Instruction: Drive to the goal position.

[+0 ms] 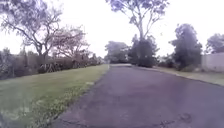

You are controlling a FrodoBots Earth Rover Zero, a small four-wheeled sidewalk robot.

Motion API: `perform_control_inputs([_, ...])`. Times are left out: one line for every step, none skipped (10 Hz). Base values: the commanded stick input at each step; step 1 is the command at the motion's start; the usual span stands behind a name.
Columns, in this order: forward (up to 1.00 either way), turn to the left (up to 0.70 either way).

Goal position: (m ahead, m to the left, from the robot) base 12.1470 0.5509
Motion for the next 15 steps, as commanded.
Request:
perform_control_inputs([0.85,-0.34])
perform_control_inputs([0.85,-0.34])
perform_control_inputs([0.85,-0.34])
perform_control_inputs([0.85,-0.34])
perform_control_inputs([0.85,-0.34])
perform_control_inputs([0.85,-0.34])
perform_control_inputs([0.85,-0.34])
perform_control_inputs([0.85,-0.34])
perform_control_inputs([0.85,-0.04])
perform_control_inputs([0.85,0.00])
perform_control_inputs([0.85,0.00])
perform_control_inputs([0.85,0.00])
perform_control_inputs([0.85,0.00])
perform_control_inputs([0.85,-0.11])
perform_control_inputs([0.85,-0.34])
